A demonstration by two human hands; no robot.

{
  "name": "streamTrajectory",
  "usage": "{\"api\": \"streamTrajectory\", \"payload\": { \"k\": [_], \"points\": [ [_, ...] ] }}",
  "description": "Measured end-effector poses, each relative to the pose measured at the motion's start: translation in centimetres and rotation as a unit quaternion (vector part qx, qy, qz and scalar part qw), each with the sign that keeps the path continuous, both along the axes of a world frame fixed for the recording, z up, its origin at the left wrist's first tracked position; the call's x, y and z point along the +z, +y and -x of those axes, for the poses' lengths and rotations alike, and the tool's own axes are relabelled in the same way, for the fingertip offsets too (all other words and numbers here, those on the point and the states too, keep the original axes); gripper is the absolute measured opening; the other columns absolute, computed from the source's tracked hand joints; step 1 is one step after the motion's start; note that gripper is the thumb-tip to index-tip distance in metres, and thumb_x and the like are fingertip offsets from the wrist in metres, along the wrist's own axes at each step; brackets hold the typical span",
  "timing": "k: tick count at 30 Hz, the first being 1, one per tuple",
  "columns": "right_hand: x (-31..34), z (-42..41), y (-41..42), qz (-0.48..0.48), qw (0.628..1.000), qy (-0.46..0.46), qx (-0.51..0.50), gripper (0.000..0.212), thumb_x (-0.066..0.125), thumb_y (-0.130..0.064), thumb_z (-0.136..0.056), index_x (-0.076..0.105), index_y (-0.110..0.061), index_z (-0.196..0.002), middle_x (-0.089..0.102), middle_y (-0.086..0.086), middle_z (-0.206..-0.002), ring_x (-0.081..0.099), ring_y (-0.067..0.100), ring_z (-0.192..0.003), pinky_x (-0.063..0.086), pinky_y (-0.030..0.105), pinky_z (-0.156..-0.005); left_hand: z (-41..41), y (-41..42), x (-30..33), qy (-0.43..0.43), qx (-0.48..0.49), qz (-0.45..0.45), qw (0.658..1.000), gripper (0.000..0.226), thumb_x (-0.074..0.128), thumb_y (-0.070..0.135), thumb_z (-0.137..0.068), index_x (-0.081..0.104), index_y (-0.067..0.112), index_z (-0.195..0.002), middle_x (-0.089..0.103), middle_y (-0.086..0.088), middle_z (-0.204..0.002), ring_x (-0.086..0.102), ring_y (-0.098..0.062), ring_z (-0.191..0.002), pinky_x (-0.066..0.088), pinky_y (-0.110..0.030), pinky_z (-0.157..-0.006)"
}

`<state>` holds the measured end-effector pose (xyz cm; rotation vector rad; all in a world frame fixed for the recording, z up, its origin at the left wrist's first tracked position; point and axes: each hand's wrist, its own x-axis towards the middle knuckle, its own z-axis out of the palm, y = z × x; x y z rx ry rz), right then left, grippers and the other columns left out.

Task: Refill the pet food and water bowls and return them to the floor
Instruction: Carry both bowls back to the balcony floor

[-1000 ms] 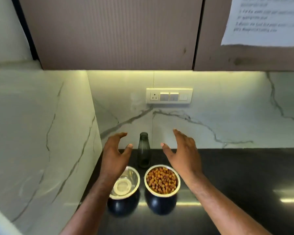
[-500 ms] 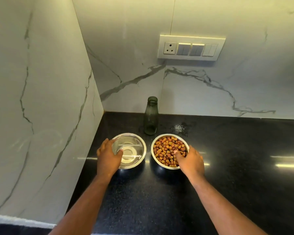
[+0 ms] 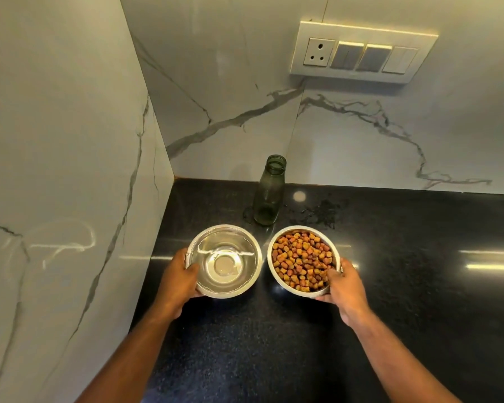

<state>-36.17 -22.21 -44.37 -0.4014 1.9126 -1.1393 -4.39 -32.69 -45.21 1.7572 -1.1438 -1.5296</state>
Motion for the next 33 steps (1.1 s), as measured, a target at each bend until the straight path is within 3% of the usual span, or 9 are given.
{"api": "streamTrajectory", "payload": {
  "k": [7, 10, 14, 18, 20, 24, 29, 33],
  "points": [
    [-0.1, -0.9, 0.6, 0.022, 0.998, -0.061, -0.025, 0.037, 0.046, -0.005, -0.105, 0.053, -0.030, -0.131, 0.060, 0.004, -0.128, 0.066, 0.034, -0.113, 0.064, 0.057, -0.069, -0.1, 0.5, 0.1, 0.029, 0.015, -0.021, 0.999, 0.040, 0.062, 0.008, -0.100, 0.055, 0.029, -0.134, 0.066, 0.002, -0.113, 0.069, -0.021, -0.099, 0.065, -0.042, -0.065],
    [0.1, -1.5, 1.2, 0.028, 0.997, -0.067, -0.030, 0.037, 0.046, -0.003, -0.104, 0.054, -0.030, -0.129, 0.062, 0.005, -0.126, 0.067, 0.034, -0.111, 0.064, 0.055, -0.066, -0.1, 1.3, 0.1, 0.024, 0.030, -0.025, 0.999, 0.041, 0.063, 0.006, -0.099, 0.056, 0.026, -0.134, 0.068, -0.004, -0.115, 0.071, -0.026, -0.100, 0.066, -0.051, -0.073],
    [0.3, -2.2, 2.5, 0.034, 0.997, -0.068, -0.021, 0.037, 0.047, -0.003, -0.104, 0.055, -0.029, -0.127, 0.063, 0.006, -0.125, 0.068, 0.033, -0.108, 0.063, 0.050, -0.062, -0.8, 3.2, 0.2, 0.022, 0.053, -0.025, 0.998, 0.042, 0.063, 0.003, -0.098, 0.058, 0.027, -0.132, 0.069, -0.006, -0.115, 0.073, -0.028, -0.099, 0.065, -0.055, -0.073],
    [0.2, -2.5, 4.3, 0.034, 0.998, -0.061, 0.008, 0.037, 0.047, -0.004, -0.104, 0.055, -0.030, -0.129, 0.062, 0.005, -0.125, 0.068, 0.031, -0.108, 0.063, 0.048, -0.060, -1.7, 6.4, 0.4, 0.025, 0.070, -0.012, 0.997, 0.041, 0.061, 0.003, -0.098, 0.057, 0.027, -0.131, 0.068, -0.007, -0.115, 0.071, -0.028, -0.099, 0.066, -0.048, -0.064],
    [0.3, -2.3, 5.2, 0.036, 0.997, -0.060, 0.031, 0.037, 0.048, -0.004, -0.104, 0.056, -0.032, -0.127, 0.062, 0.005, -0.125, 0.067, 0.030, -0.108, 0.063, 0.048, -0.060, -2.2, 8.8, 0.4, 0.027, 0.084, -0.004, 0.996, 0.036, 0.062, 0.004, -0.097, 0.058, 0.027, -0.125, 0.068, -0.006, -0.111, 0.071, -0.026, -0.096, 0.063, -0.039, -0.055],
    [0.6, -1.9, 7.1, 0.042, 0.993, -0.062, 0.094, 0.036, 0.047, -0.004, -0.104, 0.058, -0.032, -0.123, 0.064, 0.007, -0.125, 0.067, 0.032, -0.110, 0.063, 0.049, -0.061, -3.2, 14.7, 0.5, 0.023, 0.122, 0.008, 0.992, 0.034, 0.067, 0.005, -0.094, 0.060, 0.034, -0.110, 0.069, -0.002, -0.105, 0.072, -0.019, -0.089, 0.061, -0.031, -0.052],
    [1.5, -1.8, 9.7, 0.032, 0.982, -0.063, 0.173, 0.036, 0.046, -0.002, -0.104, 0.059, -0.035, -0.113, 0.064, 0.006, -0.123, 0.067, 0.032, -0.108, 0.063, 0.048, -0.061, -4.1, 23.3, 0.4, 0.048, 0.218, 0.010, 0.975, 0.038, 0.063, 0.009, -0.079, 0.061, 0.028, -0.113, 0.071, -0.011, -0.106, 0.075, -0.032, -0.095, 0.065, -0.053, -0.065],
    [1.6, -3.2, 12.2, 0.014, 0.969, -0.061, 0.240, 0.038, 0.045, -0.001, -0.104, 0.054, -0.026, -0.130, 0.063, 0.006, -0.124, 0.067, 0.032, -0.107, 0.063, 0.047, -0.059, -5.1, 30.5, -0.2, 0.104, 0.313, 0.010, 0.944, 0.035, 0.068, 0.009, -0.084, 0.063, 0.024, -0.116, 0.075, -0.013, -0.105, 0.079, -0.037, -0.083, 0.063, -0.061, -0.062]
  ]
}}
